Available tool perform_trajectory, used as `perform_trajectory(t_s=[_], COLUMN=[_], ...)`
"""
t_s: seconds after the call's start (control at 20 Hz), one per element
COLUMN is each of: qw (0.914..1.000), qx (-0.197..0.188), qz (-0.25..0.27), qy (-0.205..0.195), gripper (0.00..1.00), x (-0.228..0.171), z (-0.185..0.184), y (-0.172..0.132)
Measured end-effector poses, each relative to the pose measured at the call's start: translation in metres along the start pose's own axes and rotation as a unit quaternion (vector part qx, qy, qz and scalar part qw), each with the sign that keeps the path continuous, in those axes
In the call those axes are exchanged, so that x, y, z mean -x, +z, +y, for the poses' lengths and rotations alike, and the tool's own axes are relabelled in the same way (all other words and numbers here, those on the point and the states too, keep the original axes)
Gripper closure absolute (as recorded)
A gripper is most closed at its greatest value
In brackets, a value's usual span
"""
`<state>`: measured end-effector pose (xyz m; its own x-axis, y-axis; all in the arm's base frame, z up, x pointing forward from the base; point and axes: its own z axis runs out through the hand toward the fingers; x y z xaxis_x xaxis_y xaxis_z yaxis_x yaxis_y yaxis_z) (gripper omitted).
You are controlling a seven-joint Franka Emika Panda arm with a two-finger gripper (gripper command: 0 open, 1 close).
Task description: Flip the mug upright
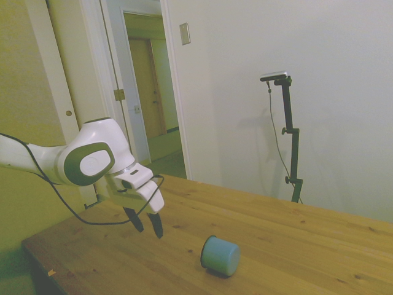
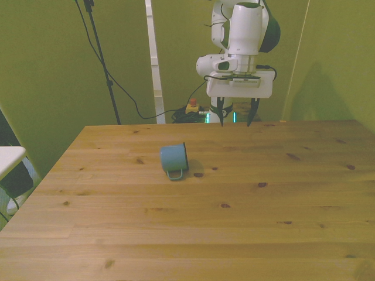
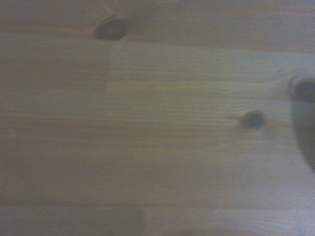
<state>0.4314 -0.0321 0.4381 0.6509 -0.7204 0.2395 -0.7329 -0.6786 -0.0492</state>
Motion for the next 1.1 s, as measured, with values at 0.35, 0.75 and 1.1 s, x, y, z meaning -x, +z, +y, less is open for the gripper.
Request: perform_trajectory(t_s=[0.35, 0.75, 1.1], qw=[0.9953, 0.9871, 0.9744], qx=[0.042, 0.083, 0.128], qz=[0.079, 0.136, 0.184], qy=[0.038, -0.005, -0.017], gripper=[0.00, 0.00, 0.00], x=[-0.038, -0.046, -0.058], z=[0.007, -0.004, -0.002], y=[0.020, 0.026, 0.053])
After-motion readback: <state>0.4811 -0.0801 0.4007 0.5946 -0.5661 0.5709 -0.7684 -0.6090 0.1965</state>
